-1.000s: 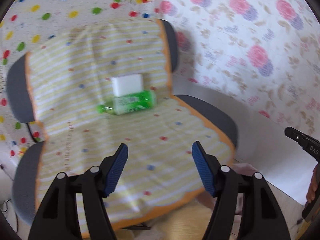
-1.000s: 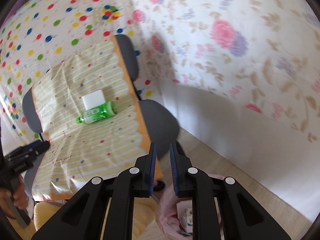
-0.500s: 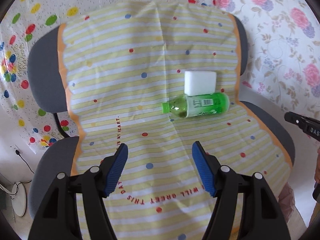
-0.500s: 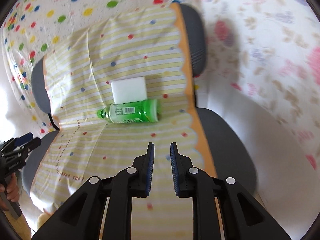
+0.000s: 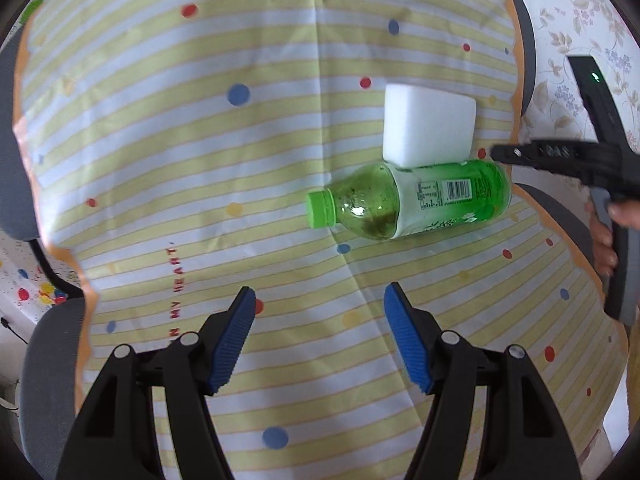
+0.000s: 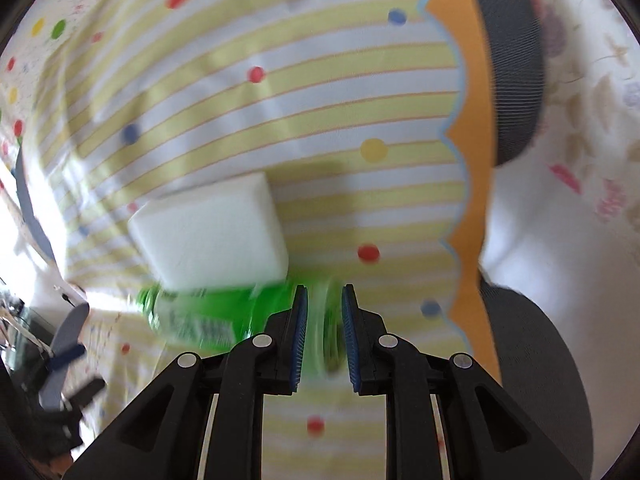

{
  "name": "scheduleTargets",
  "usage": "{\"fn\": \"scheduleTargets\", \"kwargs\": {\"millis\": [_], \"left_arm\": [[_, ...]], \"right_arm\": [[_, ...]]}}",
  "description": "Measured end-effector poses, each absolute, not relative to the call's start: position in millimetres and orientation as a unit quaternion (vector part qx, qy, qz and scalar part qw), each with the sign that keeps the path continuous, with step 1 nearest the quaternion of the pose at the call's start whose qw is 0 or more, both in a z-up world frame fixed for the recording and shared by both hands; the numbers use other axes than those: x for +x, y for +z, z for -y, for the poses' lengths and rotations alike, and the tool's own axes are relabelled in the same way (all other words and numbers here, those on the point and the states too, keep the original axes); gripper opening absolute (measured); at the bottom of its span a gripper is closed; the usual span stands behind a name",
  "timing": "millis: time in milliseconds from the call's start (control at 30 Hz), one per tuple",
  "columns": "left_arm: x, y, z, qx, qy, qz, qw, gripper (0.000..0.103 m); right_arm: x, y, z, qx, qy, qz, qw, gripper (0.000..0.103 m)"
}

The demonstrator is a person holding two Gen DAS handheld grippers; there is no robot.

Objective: Collect trash
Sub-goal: 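Move both empty grippers back over the chair seat, then grasp the green tea bottle with the left gripper while the right grasps the white sponge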

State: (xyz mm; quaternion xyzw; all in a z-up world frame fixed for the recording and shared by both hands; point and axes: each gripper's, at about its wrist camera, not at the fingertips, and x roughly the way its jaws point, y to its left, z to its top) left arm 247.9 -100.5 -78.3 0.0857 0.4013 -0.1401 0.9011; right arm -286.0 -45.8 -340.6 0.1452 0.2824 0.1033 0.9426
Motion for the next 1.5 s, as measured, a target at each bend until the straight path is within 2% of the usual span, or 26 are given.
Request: {"fn": "scheduleTargets", "kwargs": {"millis": [200,367,433,733,900,1000,1067,1300,1400,1433,1500], "left_arm": [[259.8,-91.7,104.7,0.08,-0.148,-0.418,0.893,0.065],[254.9,-91.1,103.2,0.079,-0.147,-0.419,0.892,0.065],[248.6,-86.5,99.9,0.076,-0.142,-0.417,0.895,0.065],[208.6,-39.8,51.8,0.014,-0.109,-0.393,0.913,0.065],[203.6,-35.5,60.4,0.016,-0.128,-0.397,0.909,0.069],[212.6,-48.3,78.9,0.056,-0.112,-0.404,0.906,0.069],[221.8,-58.9,82.1,0.074,-0.094,-0.416,0.901,0.069],[250.3,-84.4,68.4,0.075,-0.082,-0.454,0.884,0.071],[254.9,-91.8,70.6,0.069,-0.102,-0.449,0.885,0.064],[254.8,-93.5,69.9,0.061,-0.109,-0.448,0.885,0.058],[247.7,-91.2,67.3,0.055,-0.1,-0.432,0.895,0.057]], "right_arm": [[-246.4,-350.8,51.4,0.148,0.12,-0.318,0.929,0.017],[-266.6,-369.4,43.8,0.172,0.181,-0.375,0.893,0.014],[-290.8,-377.8,23.5,0.147,0.203,-0.394,0.884,0.013],[-396.4,-382.5,-63.7,0.13,0.314,-0.372,0.864,0.014],[-421.6,-362.6,-74.8,0.066,0.211,-0.319,0.922,0.015],[-425.8,-363.0,-63.2,0.052,0.158,-0.305,0.938,0.021],[-423.2,-360.7,-45.9,0.067,0.146,-0.306,0.938,0.029],[-414.6,-357.2,-28.5,0.061,0.121,-0.288,0.948,0.046],[-400.1,-361.6,-32.4,0.061,0.114,-0.287,0.949,0.053],[-393.0,-364.1,-34.0,0.063,0.11,-0.288,0.949,0.056],[-381.8,-369.5,-35.5,0.064,0.104,-0.29,0.949,0.062]]}}
